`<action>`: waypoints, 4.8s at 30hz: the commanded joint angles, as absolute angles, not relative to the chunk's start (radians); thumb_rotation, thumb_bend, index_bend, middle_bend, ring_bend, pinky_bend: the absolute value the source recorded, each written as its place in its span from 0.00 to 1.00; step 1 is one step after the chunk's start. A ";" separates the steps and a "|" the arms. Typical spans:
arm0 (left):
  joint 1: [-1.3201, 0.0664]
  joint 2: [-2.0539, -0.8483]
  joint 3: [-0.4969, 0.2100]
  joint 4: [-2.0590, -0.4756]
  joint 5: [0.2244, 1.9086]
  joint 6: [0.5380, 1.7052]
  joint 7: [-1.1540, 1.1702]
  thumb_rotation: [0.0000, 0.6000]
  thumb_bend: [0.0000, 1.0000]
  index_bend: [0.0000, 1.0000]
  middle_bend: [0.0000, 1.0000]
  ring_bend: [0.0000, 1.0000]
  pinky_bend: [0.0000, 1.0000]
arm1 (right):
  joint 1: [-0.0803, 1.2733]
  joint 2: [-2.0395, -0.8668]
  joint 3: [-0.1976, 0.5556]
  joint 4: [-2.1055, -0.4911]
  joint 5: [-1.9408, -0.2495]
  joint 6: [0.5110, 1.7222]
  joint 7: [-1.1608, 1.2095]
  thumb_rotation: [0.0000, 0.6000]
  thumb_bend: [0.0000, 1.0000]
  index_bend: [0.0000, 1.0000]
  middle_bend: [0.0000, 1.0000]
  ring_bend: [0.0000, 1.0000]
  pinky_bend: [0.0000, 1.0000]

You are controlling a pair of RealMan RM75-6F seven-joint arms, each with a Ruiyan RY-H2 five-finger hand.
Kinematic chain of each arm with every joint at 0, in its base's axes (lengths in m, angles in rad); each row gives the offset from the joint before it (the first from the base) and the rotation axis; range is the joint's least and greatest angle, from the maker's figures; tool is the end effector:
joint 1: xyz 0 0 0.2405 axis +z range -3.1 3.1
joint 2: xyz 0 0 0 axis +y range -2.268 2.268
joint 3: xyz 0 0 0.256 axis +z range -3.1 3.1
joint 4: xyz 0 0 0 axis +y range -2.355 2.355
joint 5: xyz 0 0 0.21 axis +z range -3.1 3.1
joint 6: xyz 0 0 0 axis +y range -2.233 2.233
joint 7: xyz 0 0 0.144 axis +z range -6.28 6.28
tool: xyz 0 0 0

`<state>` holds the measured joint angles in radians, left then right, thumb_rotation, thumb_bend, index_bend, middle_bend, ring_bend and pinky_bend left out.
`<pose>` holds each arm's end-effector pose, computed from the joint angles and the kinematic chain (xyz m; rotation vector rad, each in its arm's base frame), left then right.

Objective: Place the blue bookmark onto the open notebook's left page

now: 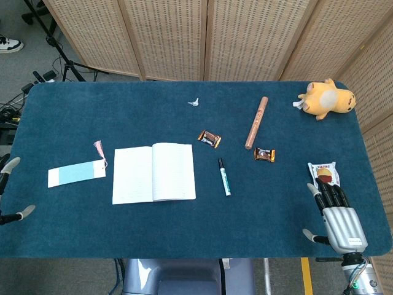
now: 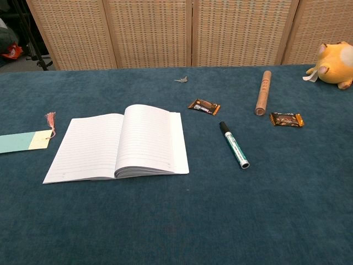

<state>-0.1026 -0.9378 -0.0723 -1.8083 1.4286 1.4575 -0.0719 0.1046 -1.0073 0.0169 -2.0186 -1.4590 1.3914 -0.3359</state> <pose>-0.2882 0.1880 0.1997 -1.3166 -0.9893 -0.9579 -0.2415 -0.1706 0.1470 1.5091 -0.9652 0.8060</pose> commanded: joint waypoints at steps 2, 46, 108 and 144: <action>-0.105 -0.939 -0.072 -1.807 1.425 1.452 -0.070 1.00 0.12 0.09 0.00 0.00 0.00 | 0.104 -1.006 0.017 -2.018 -1.457 1.392 -0.334 1.00 0.10 0.00 0.00 0.00 0.01; -0.379 -0.850 -0.178 -1.783 1.124 0.987 -0.065 1.00 0.14 0.17 0.00 0.00 0.00 | 0.111 -1.020 -0.005 -2.031 -1.492 1.372 -0.358 1.00 0.10 0.00 0.00 0.00 0.01; -0.801 -1.206 0.029 -1.418 0.378 0.772 0.507 1.00 0.16 0.27 0.00 0.00 0.00 | 0.126 -1.008 0.003 -2.012 -1.464 1.347 -0.303 1.00 0.10 0.00 0.00 0.00 0.01; -0.818 -1.336 0.040 -1.284 0.326 0.764 0.572 1.00 0.16 0.27 0.00 0.00 0.00 | 0.136 -1.013 0.005 -2.005 -1.445 1.334 -0.300 1.00 0.10 0.00 0.00 0.00 0.01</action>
<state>-0.8180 -1.3362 0.0405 -1.2839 0.3259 0.7638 0.5719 0.1356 -1.0127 0.0049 -2.0050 -1.4450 1.3341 -0.3004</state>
